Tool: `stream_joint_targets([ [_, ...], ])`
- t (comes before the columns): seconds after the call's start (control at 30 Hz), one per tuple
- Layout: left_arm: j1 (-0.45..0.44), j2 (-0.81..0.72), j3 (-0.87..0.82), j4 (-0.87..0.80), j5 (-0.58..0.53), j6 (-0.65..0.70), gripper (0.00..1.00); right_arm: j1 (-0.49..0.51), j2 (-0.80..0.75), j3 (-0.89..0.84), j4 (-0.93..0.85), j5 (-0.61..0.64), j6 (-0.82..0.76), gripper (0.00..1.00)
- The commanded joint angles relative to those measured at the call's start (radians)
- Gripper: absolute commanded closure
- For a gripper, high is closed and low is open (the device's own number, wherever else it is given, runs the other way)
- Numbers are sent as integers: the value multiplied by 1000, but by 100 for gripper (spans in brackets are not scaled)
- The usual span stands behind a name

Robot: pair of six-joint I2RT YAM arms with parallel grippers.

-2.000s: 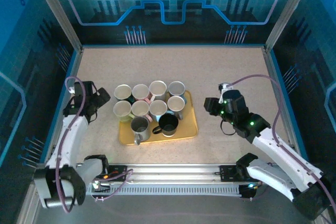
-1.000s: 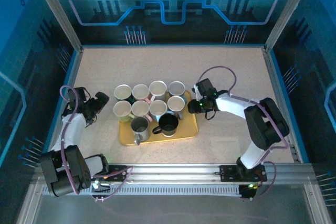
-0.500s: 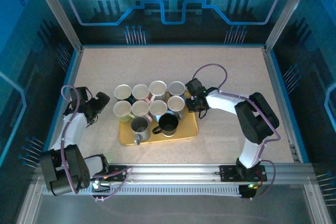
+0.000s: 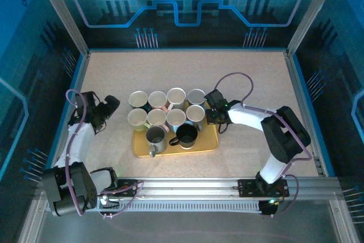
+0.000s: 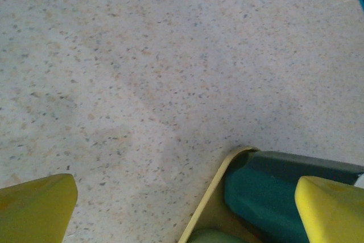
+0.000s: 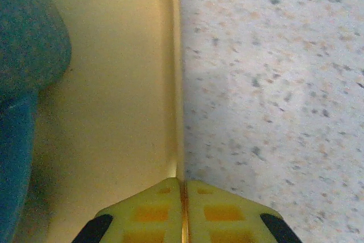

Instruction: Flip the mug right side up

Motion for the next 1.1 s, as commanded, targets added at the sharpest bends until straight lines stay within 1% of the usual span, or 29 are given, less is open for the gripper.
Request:
stream_joint_targets([
  [0.0,-5,-13,-2,54,57,49,1,-96,-72,-59,-160,209,32,90],
  [0.1,-5,-8,-7,86,70,71,1,-118,-99,-74,-148,180,25,88],
  [0.13,-7,-6,-13,110,81,76,1,-119,-105,-75,-139,165,15,85],
  [0.17,-13,-7,-22,130,68,77,1,-113,-126,-83,-120,144,-5,80],
  [0.23,-34,-22,-42,173,4,94,1,-111,-209,-100,-100,103,-32,68],
  [0.3,-45,-20,-81,287,38,165,1,-116,-348,-122,-67,66,-80,49],
  [0.33,-56,-10,-98,345,59,217,1,-123,-408,-126,-59,60,-94,41],
  [0.37,-85,-10,-123,412,48,291,1,-139,-475,-130,-44,40,-121,32],
  [0.4,-132,-18,-143,465,-2,373,1,-158,-531,-128,-32,33,-141,27],
  [0.47,-244,-33,-199,590,-99,553,1,-189,-604,-134,9,67,-184,25],
  [0.5,-289,-35,-249,698,-127,629,1,-204,-632,-166,85,58,-256,24],
  [0.53,-302,-26,-294,808,-130,653,1,-208,-652,-204,170,61,-325,23],
  [0.57,-302,0,-338,911,-152,625,1,-213,-671,-253,267,79,-395,23],
  [0.6,-301,37,-364,981,-199,593,1,-222,-677,-298,352,109,-435,23],
  [0.67,-301,100,-379,1032,-217,585,1,-262,-669,-358,468,140,-457,24],
  [0.73,-303,124,-378,1060,-195,597,1,-303,-646,-400,543,147,-464,25],
  [0.83,-304,165,-385,1146,-245,567,1,-347,-583,-468,685,174,-487,25],
  [0.87,-304,186,-390,1193,-243,570,1,-358,-559,-496,740,178,-487,25],
  [0.93,-306,228,-399,1269,-225,603,1,-373,-503,-543,857,168,-495,25],
  [1.0,-304,303,-434,1413,-279,591,1,-385,-433,-590,1018,146,-520,23],
  [1.07,-304,423,-466,1593,-327,574,1,-383,-396,-600,1104,94,-561,23],
])
